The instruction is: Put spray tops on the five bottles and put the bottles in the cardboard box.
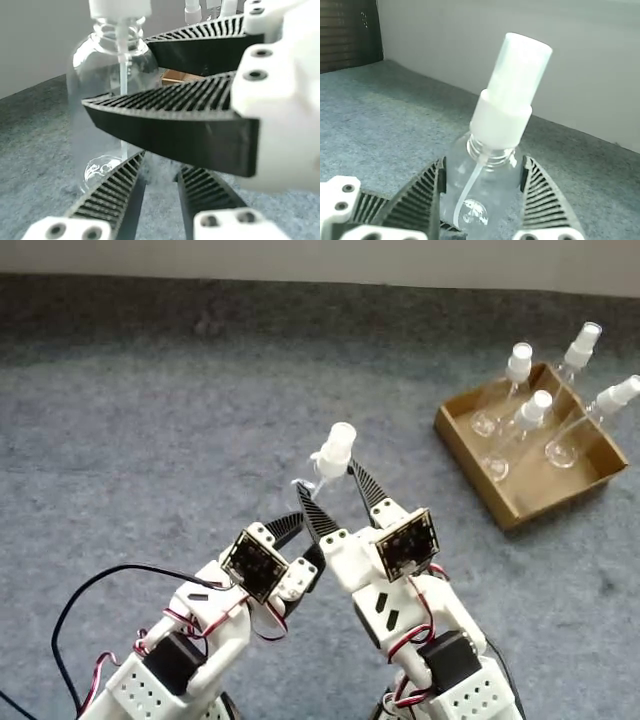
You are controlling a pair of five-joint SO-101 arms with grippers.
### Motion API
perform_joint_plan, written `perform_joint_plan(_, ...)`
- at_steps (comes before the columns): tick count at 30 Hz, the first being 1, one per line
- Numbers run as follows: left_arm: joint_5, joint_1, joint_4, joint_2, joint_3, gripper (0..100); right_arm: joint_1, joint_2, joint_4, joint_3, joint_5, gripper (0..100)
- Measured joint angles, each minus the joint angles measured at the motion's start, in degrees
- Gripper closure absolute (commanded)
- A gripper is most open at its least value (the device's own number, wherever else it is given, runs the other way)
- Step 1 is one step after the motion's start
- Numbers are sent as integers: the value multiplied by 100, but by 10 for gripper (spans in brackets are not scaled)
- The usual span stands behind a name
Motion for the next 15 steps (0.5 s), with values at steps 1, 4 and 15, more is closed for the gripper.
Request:
perform_joint_plan(1, 0, 26, 0, 0, 0, 955, 0, 0, 0, 0, 0, 957)
perform_joint_plan(4, 0, 62, 141, 0, 0, 955, 0, 0, 0, 0, 0, 957)
perform_joint_plan(15, 0, -255, 378, 0, 0, 955, 0, 0, 0, 0, 0, 957)
